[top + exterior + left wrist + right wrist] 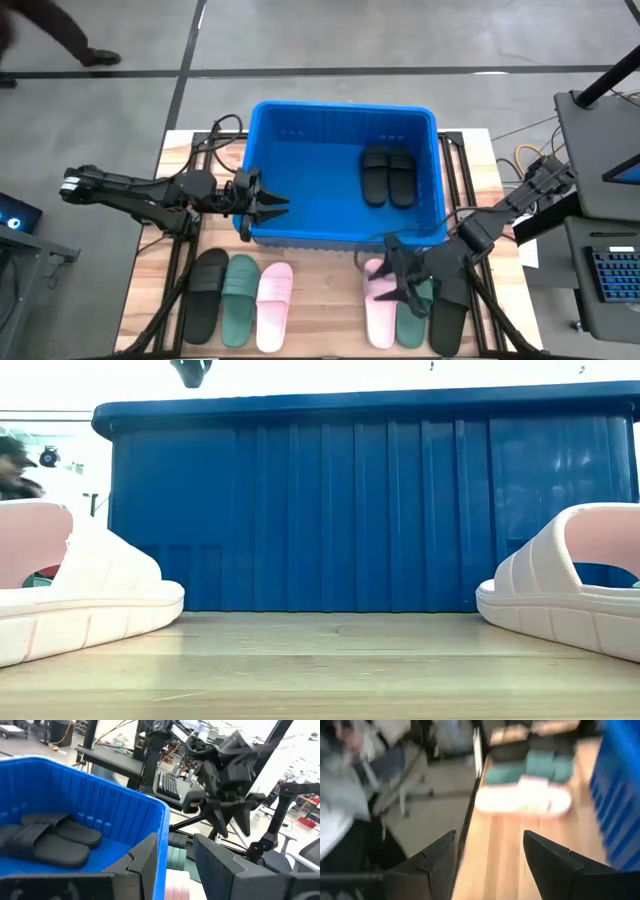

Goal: Pick and place slides into bin
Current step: Put the right pink slide into the blue bin

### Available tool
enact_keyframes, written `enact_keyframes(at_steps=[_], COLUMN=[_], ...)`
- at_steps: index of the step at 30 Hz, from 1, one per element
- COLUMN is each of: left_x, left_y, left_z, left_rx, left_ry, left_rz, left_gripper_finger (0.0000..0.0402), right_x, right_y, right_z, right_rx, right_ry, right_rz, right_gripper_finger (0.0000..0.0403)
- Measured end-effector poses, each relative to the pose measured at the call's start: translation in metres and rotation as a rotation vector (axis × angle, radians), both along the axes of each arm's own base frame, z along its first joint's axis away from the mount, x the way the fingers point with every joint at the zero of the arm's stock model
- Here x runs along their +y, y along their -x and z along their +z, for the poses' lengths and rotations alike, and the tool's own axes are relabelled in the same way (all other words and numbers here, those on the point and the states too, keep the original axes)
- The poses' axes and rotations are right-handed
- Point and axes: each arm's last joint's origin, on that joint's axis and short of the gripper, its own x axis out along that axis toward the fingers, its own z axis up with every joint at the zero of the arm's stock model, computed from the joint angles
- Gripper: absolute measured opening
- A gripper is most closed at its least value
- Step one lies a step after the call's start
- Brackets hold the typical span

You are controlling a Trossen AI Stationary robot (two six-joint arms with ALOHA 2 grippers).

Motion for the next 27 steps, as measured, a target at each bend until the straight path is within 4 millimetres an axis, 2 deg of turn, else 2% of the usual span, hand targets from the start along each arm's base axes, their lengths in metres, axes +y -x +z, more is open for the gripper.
enact_keyframes(at_steps=[5,12,20,27], left_x=[0.000,0.000,0.000,0.000], left_y=[0.000,-0.001,-0.001,-0.001], left_z=[0.000,-0.002,-0.005,-0.005], left_rx=[0.003,0.006,0.015,0.017], left_ry=[0.007,0.028,0.051,0.076], left_rz=[0.001,0.002,0.007,0.007], left_gripper_finger=[0.0111,0.0111,0.0111,0.0111], right_x=[0.010,0.028,0.035,0.040], right_y=[0.006,0.002,-0.002,-0.008], right_z=[-0.024,-0.050,-0.096,-0.117], right_rx=[0.192,0.286,0.529,0.587], right_ry=[0.056,0.113,0.224,0.262], right_rz=[0.015,0.032,-0.037,-0.070], right_gripper_finger=[0.0219,0.0219,0.0219,0.0219])
